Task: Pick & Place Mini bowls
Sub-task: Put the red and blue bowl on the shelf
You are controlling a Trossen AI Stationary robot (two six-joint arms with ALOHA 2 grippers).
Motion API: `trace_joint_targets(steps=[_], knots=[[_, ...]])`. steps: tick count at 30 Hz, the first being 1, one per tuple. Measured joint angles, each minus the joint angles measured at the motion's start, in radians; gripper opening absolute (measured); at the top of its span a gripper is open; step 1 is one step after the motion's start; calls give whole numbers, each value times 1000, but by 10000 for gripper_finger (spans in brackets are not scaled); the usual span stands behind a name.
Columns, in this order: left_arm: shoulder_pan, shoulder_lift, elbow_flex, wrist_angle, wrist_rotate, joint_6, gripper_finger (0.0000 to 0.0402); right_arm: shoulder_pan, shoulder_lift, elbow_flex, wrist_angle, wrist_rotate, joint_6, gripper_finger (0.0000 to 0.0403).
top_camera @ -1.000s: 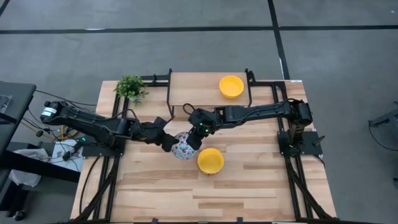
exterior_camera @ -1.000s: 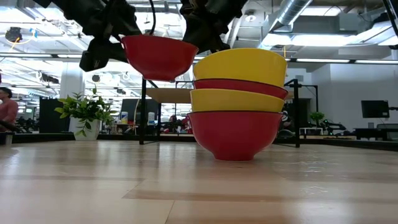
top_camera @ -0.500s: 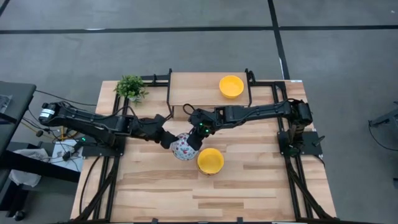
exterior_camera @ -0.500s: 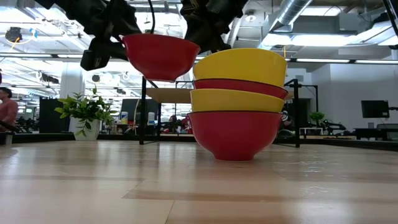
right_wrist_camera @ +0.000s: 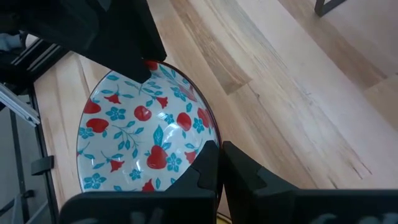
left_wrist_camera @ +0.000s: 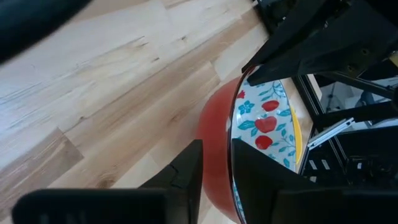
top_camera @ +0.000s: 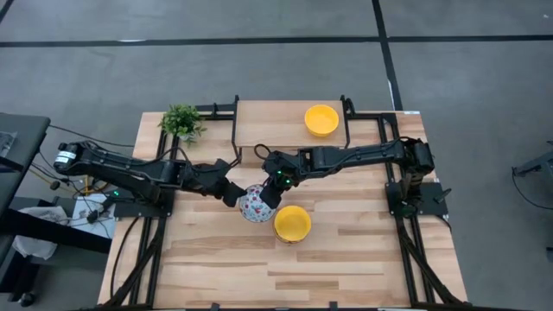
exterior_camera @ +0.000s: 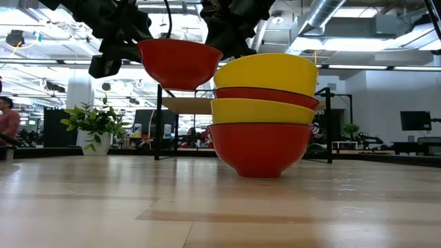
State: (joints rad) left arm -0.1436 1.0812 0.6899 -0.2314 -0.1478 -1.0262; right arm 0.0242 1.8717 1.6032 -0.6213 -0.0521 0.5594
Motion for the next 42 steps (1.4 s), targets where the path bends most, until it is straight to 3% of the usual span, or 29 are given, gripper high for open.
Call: trace_joint_targets(steps=[14, 42], knots=[[1, 3, 0, -1, -8, 56, 13, -2, 0, -1, 14, 4, 9, 0], [1, 3, -1, -1, -9, 64, 8, 0, 0, -1, 24, -3, -19, 24]])
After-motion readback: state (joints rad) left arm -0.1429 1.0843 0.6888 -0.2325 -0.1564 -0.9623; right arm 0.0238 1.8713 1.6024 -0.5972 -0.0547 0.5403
